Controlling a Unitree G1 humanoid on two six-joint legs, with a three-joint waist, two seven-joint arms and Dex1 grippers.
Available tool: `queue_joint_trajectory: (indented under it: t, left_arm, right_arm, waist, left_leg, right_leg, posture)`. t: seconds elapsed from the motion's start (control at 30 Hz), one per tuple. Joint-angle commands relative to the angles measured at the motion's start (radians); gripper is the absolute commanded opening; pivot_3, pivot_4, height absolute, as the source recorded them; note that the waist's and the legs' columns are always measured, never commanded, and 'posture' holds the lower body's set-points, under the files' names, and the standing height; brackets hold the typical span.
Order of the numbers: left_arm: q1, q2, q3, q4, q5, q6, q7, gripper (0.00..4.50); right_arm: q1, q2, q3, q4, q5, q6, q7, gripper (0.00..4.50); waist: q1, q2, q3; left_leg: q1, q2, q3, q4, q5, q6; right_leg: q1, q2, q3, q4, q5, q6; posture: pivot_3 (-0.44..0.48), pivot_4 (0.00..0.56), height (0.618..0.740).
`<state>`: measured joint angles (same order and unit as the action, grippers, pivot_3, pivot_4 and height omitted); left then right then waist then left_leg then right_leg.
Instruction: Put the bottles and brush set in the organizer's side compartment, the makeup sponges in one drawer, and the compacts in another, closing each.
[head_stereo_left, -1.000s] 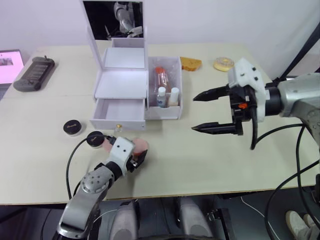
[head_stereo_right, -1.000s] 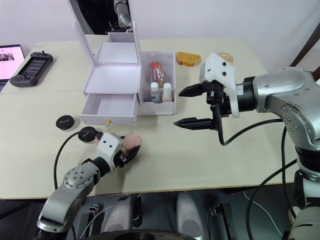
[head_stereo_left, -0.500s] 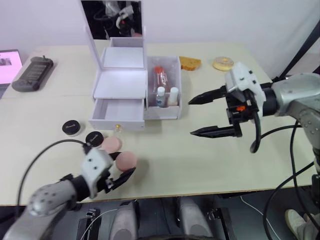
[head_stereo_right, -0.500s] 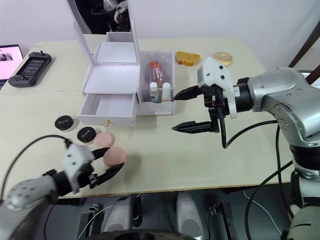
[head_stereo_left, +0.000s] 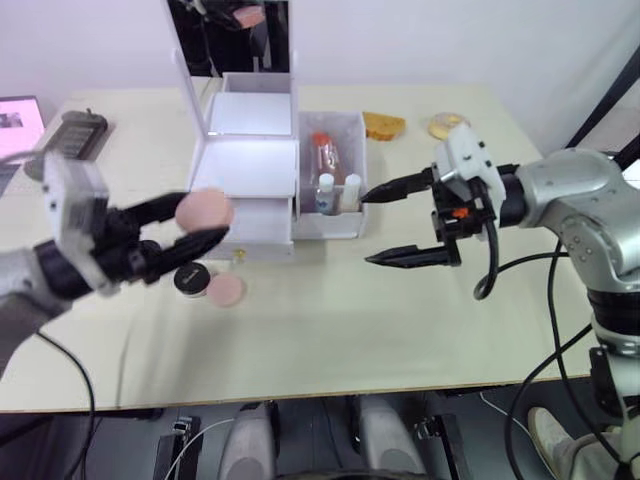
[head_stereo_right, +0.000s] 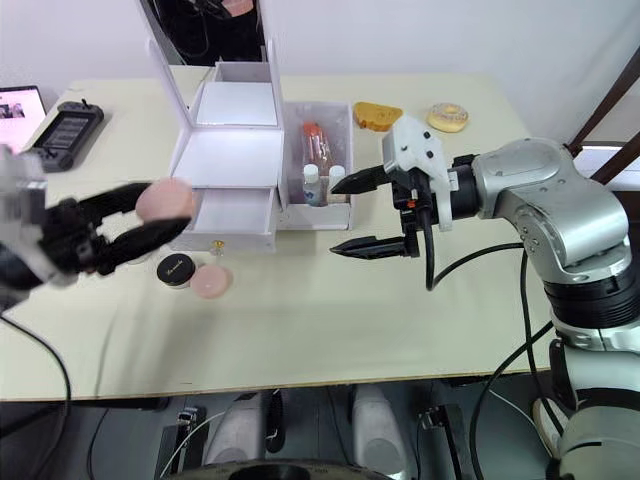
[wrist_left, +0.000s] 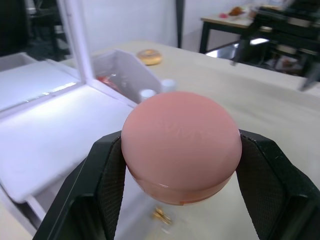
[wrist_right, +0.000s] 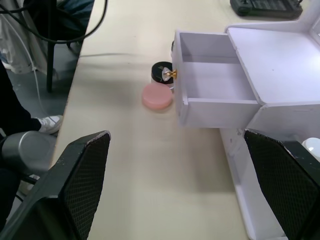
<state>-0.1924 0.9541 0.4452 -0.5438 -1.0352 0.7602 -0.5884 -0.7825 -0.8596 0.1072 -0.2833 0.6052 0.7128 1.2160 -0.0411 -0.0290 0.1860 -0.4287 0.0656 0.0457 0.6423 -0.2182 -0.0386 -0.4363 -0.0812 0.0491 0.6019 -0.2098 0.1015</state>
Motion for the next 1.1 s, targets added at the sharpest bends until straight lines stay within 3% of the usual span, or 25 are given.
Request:
queue_joint_trajectory:
  t: [0.03,0.27,1.0,1.1]
  left_arm:
    - [-0.081,0.028,-0.097,0.048,0.088,0.017,0.02,2.66]
    - [-0.136,0.007,-0.218,0.094,0.193,0.049,0.032,2.66]
    - [-0.153,-0.113,-0.241,0.144,0.355,0.07,0.073,2.66]
    - [-0.169,-0.122,-0.237,0.147,0.353,0.08,0.067,4.03]
  right_arm:
    - [0.015,-0.015,-0.049,-0.055,0.009,0.008,-0.029,4.5]
    - [0.055,-0.018,-0.089,-0.113,0.032,0.045,-0.088,4.5]
    - [0.094,-0.029,-0.133,-0.163,0.056,0.063,-0.152,4.5]
    - [0.096,-0.033,-0.133,-0.165,0.059,0.063,-0.157,4.5]
  waist:
    - [0.0,0.0,0.0]
    - [-0.002,-0.001,0.0]
    - [0.0,-0.001,0.0]
    - [0.0,-0.001,0.0]
  left_leg:
    - [0.0,0.0,0.0,-0.001,0.0,0.0]
    - [0.001,0.0,0.0,-0.007,0.0,0.0]
    - [0.002,0.0,-0.002,-0.003,0.001,0.0]
    - [0.002,0.0,-0.002,-0.003,0.001,0.0]
  right_leg:
    - [-0.001,0.0,0.0,0.001,0.0,0.001]
    - [-0.006,0.001,0.0,0.008,-0.005,0.008]
    - [-0.005,0.001,0.0,0.013,-0.006,0.01]
    - [-0.005,0.001,0.0,0.013,-0.006,0.01]
  posture:
    - [0.0,0.15,0.738]
    - [0.0,0.15,0.738]
    - [0.0,0.15,0.738]
    - [0.0,0.15,0.738]
